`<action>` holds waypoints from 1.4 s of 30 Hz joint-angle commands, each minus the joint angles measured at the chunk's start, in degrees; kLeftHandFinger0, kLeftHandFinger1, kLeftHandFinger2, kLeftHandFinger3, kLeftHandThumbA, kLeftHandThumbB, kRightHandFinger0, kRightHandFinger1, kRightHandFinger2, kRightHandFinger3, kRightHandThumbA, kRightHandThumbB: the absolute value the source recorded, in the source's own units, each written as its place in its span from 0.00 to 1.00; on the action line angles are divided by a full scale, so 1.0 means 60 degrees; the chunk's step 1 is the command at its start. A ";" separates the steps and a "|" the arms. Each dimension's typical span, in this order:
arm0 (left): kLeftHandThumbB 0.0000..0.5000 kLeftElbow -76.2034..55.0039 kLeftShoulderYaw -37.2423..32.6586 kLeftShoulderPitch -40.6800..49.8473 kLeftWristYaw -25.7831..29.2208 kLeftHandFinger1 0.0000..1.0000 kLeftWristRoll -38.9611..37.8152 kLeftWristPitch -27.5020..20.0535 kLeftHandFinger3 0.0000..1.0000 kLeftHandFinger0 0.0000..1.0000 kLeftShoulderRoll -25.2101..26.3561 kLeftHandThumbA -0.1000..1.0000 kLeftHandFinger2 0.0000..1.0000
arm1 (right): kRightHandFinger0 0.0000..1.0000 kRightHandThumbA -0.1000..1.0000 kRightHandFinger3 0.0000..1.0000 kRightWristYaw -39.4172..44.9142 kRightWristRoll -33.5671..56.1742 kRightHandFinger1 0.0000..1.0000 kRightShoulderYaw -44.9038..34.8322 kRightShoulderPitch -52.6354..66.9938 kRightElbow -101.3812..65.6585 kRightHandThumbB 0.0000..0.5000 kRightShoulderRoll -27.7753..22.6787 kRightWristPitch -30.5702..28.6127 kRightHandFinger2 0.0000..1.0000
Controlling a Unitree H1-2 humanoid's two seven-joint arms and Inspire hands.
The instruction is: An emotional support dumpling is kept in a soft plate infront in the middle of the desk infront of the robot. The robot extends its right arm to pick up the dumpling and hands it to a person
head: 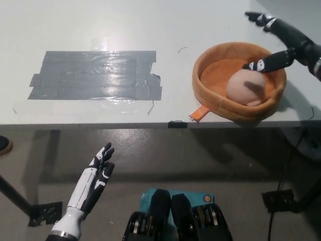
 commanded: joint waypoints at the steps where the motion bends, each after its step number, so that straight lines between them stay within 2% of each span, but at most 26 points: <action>1: 0.26 -0.0327 0.0022 -0.0222 -0.0077 1.00 0.0106 -0.0153 1.00 1.00 0.0096 0.98 1.00 | 1.00 0.94 1.00 0.1198 -0.0379 1.00 0.0617 -0.0886 0.0401 0.88 -0.0115 0.0630 1.00; 6: 0.25 -0.0419 0.0043 -0.0226 -0.0092 1.00 0.0120 -0.0052 1.00 1.00 0.0089 0.98 1.00 | 1.00 1.00 1.00 0.1916 -0.0146 1.00 0.1020 -0.1056 0.0783 1.00 -0.0026 0.1017 1.00; 8: 0.24 -0.0422 0.0047 -0.0216 -0.0108 1.00 0.0107 -0.0033 1.00 1.00 0.0088 0.99 1.00 | 1.00 1.00 1.00 0.2166 0.0032 1.00 0.1013 -0.1076 0.0868 1.00 -0.0008 0.1056 1.00; 16: 0.20 -0.0378 0.0074 -0.0276 -0.0151 1.00 0.0008 -0.0052 1.00 1.00 0.0043 0.97 1.00 | 1.00 1.00 1.00 0.2576 -0.0295 1.00 0.1228 -0.1172 0.0902 1.00 -0.0037 0.1103 1.00; 21: 0.21 -0.0390 0.0092 -0.0269 -0.0146 1.00 0.0090 -0.0090 1.00 1.00 0.0058 0.97 1.00 | 1.00 1.00 1.00 0.2191 -0.0980 1.00 0.1610 -0.1292 0.1204 1.00 -0.0011 0.0768 1.00; 25: 0.18 -0.0433 0.0097 -0.0279 -0.0181 1.00 0.0069 -0.0062 1.00 1.00 0.0060 0.98 1.00 | 1.00 1.00 1.00 0.1946 -0.1176 1.00 0.1546 -0.1287 0.1078 1.00 -0.0007 0.1030 1.00; 29: 0.19 -0.0419 0.0126 -0.0311 -0.0154 1.00 0.0088 -0.0032 1.00 1.00 0.0057 0.98 1.00 | 1.00 1.00 1.00 0.1871 -0.1258 1.00 0.1436 -0.1488 0.1275 1.00 0.0027 0.0738 1.00; 31: 0.23 -0.0340 0.0127 -0.0328 -0.0141 1.00 0.0078 -0.0092 1.00 1.00 0.0048 0.99 1.00 | 1.00 1.00 1.00 0.1786 -0.1265 1.00 0.1360 -0.1612 0.1523 1.00 0.0050 0.0529 1.00; 35: 0.23 -0.0364 0.0128 -0.0301 -0.0186 1.00 0.0029 -0.0088 1.00 1.00 0.0062 0.99 1.00 | 1.00 1.00 1.00 0.1680 -0.1414 1.00 0.1282 -0.1819 0.1596 0.99 0.0084 0.0589 1.00; 42: 0.22 -0.0328 0.0111 -0.0338 -0.0145 1.00 0.0158 -0.0138 1.00 1.00 0.0086 0.98 1.00 | 1.00 1.00 1.00 0.1145 -0.1340 1.00 0.0907 -0.1882 0.2161 0.88 0.0228 0.0049 1.00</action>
